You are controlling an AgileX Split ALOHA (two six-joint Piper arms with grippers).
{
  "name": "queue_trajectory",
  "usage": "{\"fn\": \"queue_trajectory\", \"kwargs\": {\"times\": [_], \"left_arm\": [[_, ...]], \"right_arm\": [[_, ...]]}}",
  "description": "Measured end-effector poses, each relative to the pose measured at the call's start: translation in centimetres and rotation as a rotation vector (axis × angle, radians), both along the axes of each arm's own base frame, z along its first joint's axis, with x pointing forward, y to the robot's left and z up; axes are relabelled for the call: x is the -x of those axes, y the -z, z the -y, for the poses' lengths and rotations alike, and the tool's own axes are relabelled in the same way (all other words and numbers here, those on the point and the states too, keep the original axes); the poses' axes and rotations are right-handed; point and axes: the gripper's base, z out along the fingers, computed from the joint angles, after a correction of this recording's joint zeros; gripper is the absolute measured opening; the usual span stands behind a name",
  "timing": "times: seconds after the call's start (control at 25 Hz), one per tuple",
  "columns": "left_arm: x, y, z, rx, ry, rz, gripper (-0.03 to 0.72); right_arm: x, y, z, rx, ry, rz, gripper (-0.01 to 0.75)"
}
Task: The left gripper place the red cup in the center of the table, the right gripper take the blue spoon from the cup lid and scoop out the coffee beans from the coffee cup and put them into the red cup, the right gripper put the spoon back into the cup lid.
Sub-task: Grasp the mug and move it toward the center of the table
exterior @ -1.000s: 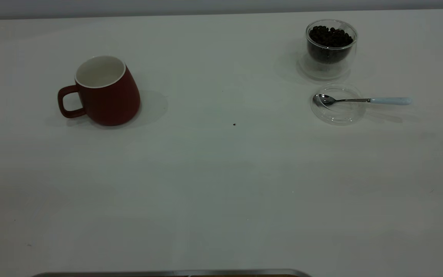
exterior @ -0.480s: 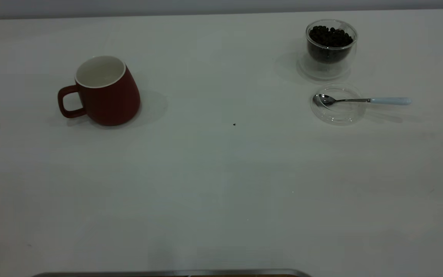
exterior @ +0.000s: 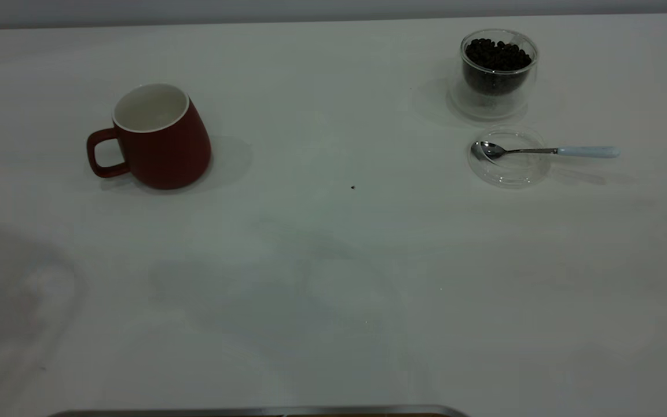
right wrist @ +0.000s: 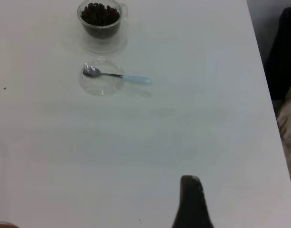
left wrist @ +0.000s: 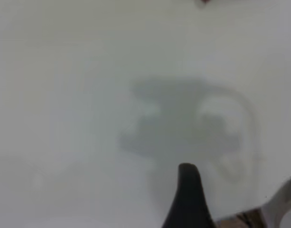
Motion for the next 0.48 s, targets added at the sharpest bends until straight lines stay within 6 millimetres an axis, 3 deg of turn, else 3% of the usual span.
{"fn": "queue_trajectory", "kwargs": {"times": [0.16, 0.28, 0.48], "left_arm": [[-2.8, 3.7, 0.0, -0.012, 0.044, -0.030, 0.637], [-3.6, 5.7, 0.0, -0.013, 0.054, -0.067, 0.631], [-4.4, 6.7, 0.0, -0.036, 0.119, -0.034, 0.625]], "right_arm": [[0.0, 0.0, 0.0, 0.000, 0.000, 0.000, 0.586], [0.0, 0.0, 0.0, 0.000, 0.000, 0.000, 0.586], [0.0, 0.0, 0.0, 0.000, 0.000, 0.000, 0.586]]}}
